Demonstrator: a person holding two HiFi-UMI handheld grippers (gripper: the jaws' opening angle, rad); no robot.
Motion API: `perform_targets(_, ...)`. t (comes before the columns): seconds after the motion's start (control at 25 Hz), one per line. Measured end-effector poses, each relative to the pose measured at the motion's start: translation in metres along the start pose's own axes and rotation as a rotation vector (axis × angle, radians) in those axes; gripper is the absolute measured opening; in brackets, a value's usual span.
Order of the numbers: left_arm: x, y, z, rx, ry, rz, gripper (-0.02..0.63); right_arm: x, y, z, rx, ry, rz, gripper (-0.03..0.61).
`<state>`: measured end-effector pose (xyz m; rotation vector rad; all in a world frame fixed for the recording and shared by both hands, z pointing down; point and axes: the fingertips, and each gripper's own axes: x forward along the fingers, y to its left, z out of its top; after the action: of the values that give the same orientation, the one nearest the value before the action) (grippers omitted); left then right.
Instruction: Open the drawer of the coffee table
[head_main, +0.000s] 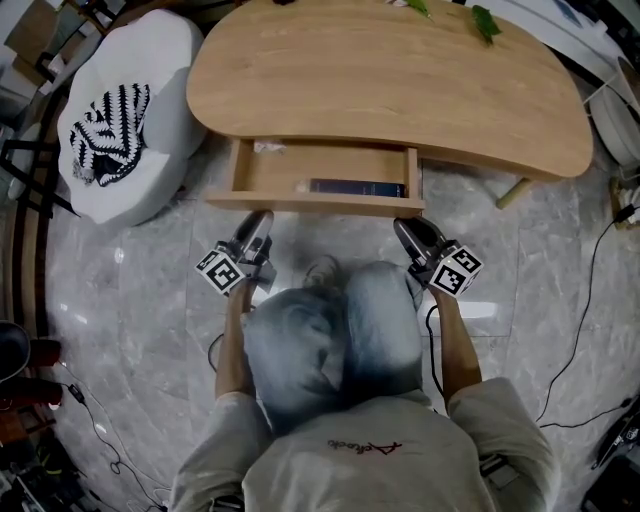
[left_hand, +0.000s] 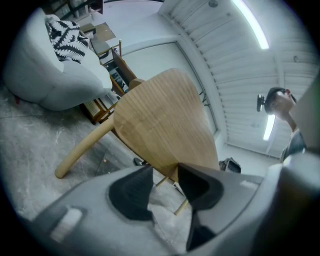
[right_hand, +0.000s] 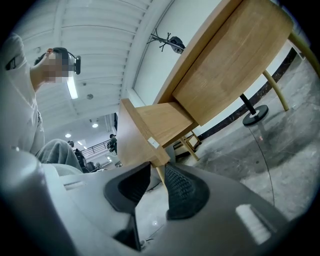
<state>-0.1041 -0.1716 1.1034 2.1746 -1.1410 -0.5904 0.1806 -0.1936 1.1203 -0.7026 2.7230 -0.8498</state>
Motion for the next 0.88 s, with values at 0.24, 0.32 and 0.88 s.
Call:
perform_targets(0.24,-0.004,0.005,-0.012,0.137,0.128,0.064,0.154,-0.002,-0.005,-0.007,-0.103,0.075,-0.081,0.086)
perform_targets(0.32,-0.008,0.004,-0.02,0.234,0.195,0.097,0.137,-0.006,-0.009,-0.009,-0.161,0.106,-0.118,0.067)
perform_targets(0.88,-0.006,0.014,-0.04,0.593,0.392,0.202,0.0,-0.018,-0.038,-0.009,-0.414,0.213,-0.307,0.005)
